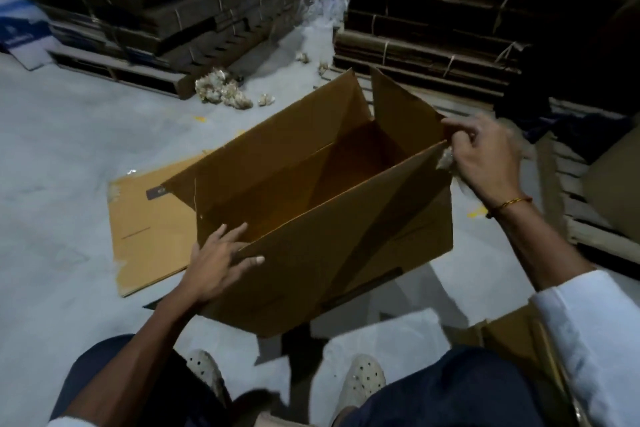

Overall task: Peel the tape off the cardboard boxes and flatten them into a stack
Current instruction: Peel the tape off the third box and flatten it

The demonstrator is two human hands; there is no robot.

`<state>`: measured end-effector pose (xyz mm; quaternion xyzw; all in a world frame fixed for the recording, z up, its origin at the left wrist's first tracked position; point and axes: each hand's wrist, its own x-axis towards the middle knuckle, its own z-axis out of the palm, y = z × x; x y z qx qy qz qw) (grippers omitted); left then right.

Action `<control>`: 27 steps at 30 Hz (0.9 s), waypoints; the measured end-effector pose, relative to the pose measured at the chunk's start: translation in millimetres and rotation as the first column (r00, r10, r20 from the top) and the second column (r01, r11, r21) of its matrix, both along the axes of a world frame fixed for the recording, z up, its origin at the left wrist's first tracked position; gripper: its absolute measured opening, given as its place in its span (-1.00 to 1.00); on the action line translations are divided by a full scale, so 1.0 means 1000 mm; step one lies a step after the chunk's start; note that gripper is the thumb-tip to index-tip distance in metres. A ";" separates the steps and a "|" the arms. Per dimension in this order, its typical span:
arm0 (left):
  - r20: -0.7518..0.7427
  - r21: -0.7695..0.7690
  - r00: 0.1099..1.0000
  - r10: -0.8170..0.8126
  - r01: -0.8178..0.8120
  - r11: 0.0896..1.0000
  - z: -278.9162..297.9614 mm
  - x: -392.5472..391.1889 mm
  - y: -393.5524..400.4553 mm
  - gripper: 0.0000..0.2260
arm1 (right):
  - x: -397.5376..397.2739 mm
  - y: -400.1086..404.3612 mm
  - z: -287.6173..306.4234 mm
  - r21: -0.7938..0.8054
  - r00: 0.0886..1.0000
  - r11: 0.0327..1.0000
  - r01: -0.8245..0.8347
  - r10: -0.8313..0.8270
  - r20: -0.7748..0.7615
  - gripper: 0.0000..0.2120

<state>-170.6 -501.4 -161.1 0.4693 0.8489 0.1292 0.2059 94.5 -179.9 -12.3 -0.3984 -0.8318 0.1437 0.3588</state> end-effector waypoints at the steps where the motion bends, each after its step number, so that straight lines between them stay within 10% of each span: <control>1: 0.041 0.017 0.998 0.041 -0.041 0.999 0.002 0.001 -0.002 -0.35 | 0.000 -0.010 0.014 0.062 1.000 0.998 -0.014 0.013 0.011 -0.64; 7: 0.353 0.133 0.931 0.091 -0.147 0.980 0.021 0.028 0.004 -0.88 | -0.001 -0.077 0.060 0.204 0.999 0.978 -0.032 0.036 -0.017 -0.65; 20: 0.533 0.522 0.846 -0.022 -0.308 0.795 0.089 0.075 -0.016 -0.80 | -0.049 -0.227 0.036 0.237 0.933 0.911 -0.338 0.290 0.214 -0.67; 24: 0.810 0.515 0.583 -0.058 -0.661 0.546 0.138 0.075 -0.033 -0.41 | -0.074 -0.273 0.048 0.236 0.891 0.872 -0.428 0.364 0.270 -0.73; 27: 0.887 0.408 0.459 -0.050 -0.730 0.548 0.174 0.056 -0.046 -0.40 | -0.090 -0.303 0.054 0.163 0.845 0.853 -0.495 0.430 0.317 -0.75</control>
